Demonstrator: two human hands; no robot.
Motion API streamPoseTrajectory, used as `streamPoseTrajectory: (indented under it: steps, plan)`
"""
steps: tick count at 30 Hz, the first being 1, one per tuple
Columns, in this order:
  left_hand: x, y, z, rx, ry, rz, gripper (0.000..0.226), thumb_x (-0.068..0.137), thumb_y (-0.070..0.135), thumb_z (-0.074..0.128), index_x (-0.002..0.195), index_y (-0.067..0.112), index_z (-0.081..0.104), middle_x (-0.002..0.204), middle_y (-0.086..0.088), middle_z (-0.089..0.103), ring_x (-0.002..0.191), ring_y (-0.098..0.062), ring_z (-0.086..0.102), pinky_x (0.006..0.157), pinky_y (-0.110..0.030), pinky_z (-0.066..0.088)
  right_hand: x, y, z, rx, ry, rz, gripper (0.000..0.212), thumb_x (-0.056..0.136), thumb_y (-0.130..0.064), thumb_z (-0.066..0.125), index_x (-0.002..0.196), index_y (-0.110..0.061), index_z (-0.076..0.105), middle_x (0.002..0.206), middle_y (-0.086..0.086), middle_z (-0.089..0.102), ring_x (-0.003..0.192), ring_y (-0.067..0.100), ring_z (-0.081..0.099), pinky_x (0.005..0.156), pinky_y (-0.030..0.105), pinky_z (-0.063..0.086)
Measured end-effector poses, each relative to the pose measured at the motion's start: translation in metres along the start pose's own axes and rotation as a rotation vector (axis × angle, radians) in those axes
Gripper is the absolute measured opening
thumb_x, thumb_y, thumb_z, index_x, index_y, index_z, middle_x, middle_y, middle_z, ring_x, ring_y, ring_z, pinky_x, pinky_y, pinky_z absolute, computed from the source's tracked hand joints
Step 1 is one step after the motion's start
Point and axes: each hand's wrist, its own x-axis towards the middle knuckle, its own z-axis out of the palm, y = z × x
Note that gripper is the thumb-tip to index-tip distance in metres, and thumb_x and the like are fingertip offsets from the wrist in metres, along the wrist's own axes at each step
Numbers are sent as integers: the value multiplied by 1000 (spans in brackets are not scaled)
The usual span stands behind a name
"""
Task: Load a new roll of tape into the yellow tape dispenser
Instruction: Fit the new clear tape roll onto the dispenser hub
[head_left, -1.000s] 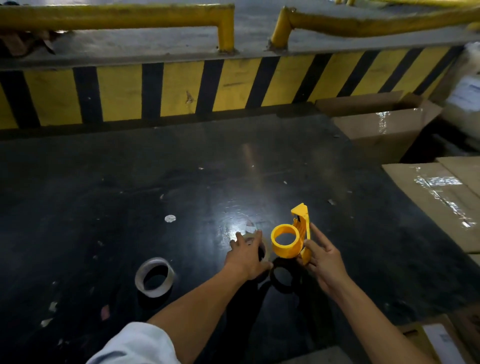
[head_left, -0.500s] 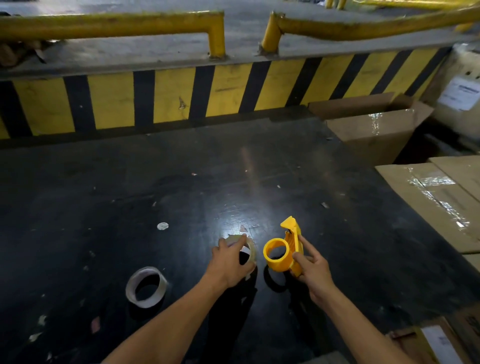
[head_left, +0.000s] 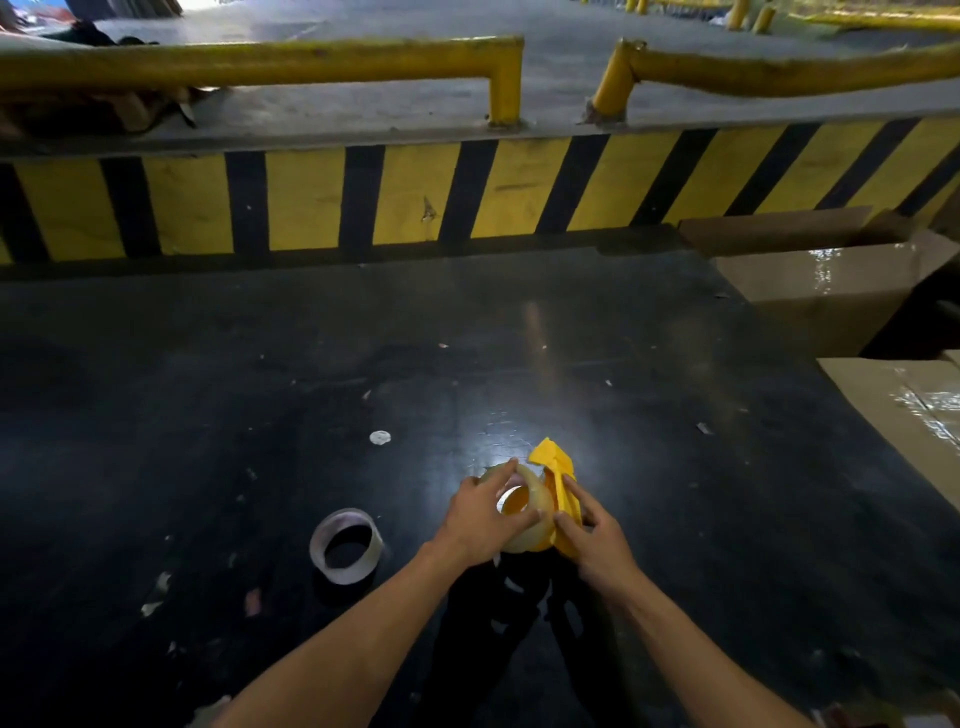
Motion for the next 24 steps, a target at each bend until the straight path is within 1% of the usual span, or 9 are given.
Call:
streamPoseTrajectory:
  steps: [3,5,9,10,13,16,18,21,24]
  plan:
    - [-1,-3,-3,4,16,7,80,86,52,72,156,33,37,145,9,59,139,-23,42,111,-37,40,-1,1,4,-4,-29,-6,54,95,-9,57,146,-24,43,134,11,59,99,5,63,65,13,54]
    - [-2,-3,-4,-10,5,3,77,85,52,73,153,33,42,138,12,62,136,-20,45,109,-34,41,-2,1,6,-7,-40,-10,55,95,-11,59,146,-23,43,134,10,59,98,2,63,66,11,53]
    - [-2,-8,-2,-71,15,-31,63,73,64,76,132,50,57,130,15,68,128,-18,55,109,-38,47,-3,-2,14,-18,-44,-47,53,93,-11,61,144,-20,46,129,10,63,89,-5,66,69,10,51]
    - [0,-11,1,-83,23,-40,65,69,69,74,129,51,57,129,14,69,128,-18,55,108,-39,47,-2,-2,15,-6,-48,-35,52,93,-10,60,142,-21,47,123,10,65,82,-6,68,66,11,52]
    - [4,-19,4,-125,26,-92,94,53,89,69,137,53,50,136,2,63,133,-20,54,110,-38,48,1,1,18,79,-51,27,49,93,-13,61,139,-28,50,107,13,68,63,0,66,57,16,52]
    - [-1,-9,1,-146,-6,-182,98,62,75,75,149,45,42,147,-10,48,141,-30,43,109,-37,42,0,3,21,131,-49,59,48,94,-19,62,139,-31,51,108,17,68,63,2,66,57,21,54]
    - [-3,-3,-1,-141,-3,-200,85,75,64,70,152,43,39,152,-14,43,144,-34,36,113,-44,39,-2,4,25,173,-40,58,44,94,-19,61,133,-36,53,108,18,70,71,8,70,62,27,58]
    - [-6,6,0,-140,15,-207,60,85,58,52,143,43,49,148,-16,46,143,-38,33,117,-46,34,-5,5,31,203,-35,51,45,92,-24,64,131,-43,55,120,19,66,101,27,71,87,50,58]
    - [-10,12,0,-110,39,-142,48,94,50,48,139,38,54,144,-15,52,141,-35,29,117,-44,27,-7,3,33,244,-46,47,48,88,-25,69,129,-44,53,124,17,63,108,31,68,94,57,53]
